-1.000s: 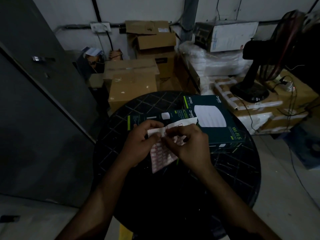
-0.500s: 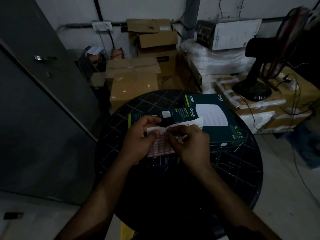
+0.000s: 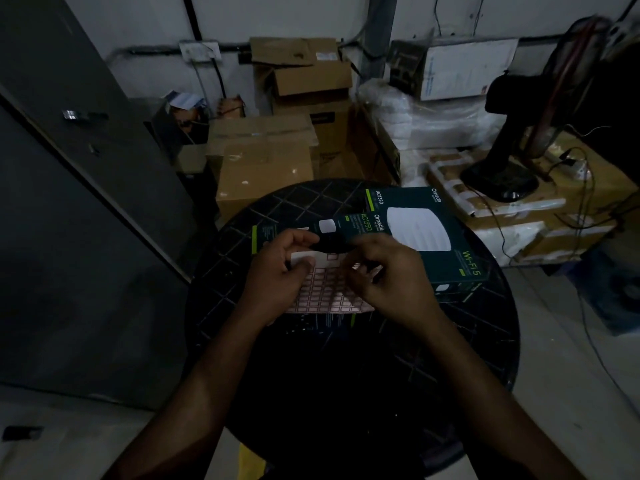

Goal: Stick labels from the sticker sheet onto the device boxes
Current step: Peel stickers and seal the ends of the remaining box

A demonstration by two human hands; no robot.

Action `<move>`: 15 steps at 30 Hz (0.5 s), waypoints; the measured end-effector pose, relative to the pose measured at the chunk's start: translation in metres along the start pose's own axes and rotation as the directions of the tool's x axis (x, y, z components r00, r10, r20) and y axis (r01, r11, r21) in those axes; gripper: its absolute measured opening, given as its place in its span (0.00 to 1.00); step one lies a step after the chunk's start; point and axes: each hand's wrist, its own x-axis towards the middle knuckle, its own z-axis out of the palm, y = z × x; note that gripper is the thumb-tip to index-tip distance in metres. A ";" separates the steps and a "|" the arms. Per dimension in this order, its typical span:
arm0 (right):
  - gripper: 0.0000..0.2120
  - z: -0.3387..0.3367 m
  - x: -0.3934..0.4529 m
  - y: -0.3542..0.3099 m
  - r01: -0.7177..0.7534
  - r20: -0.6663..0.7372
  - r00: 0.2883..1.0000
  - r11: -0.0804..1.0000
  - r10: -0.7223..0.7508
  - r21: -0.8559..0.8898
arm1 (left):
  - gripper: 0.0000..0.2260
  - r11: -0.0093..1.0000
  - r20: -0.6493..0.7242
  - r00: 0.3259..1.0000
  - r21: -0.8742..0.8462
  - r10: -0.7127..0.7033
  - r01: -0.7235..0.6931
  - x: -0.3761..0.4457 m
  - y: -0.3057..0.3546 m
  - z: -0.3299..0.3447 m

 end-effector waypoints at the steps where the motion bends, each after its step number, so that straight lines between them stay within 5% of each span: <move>1: 0.03 -0.001 0.000 0.002 -0.004 0.029 1.000 1.000 0.004 -0.004 | 0.16 1.000 0.014 1.000 0.018 0.008 -0.008 -0.001 -0.001 0.000; 5: 0.05 -0.004 0.000 0.016 -0.143 0.162 0.975 0.988 0.150 -0.056 | 0.14 0.968 0.001 0.991 0.214 0.136 -0.133 -0.003 -0.004 0.000; 9: 0.04 0.011 -0.006 0.053 -0.224 0.468 0.819 0.936 0.332 -0.272 | 0.24 0.883 0.073 0.981 0.428 0.178 -0.192 -0.003 -0.014 0.000; 13: 0.16 0.057 -0.028 0.108 -0.165 0.625 0.627 0.863 0.465 -0.477 | 0.39 0.601 0.236 0.958 0.747 0.162 -0.286 -0.007 -0.027 0.005; 15: 0.18 0.076 -0.042 0.133 -0.143 0.630 0.587 0.831 0.509 -0.538 | 0.44 0.491 0.245 0.955 0.819 0.169 -0.297 -0.010 -0.031 0.006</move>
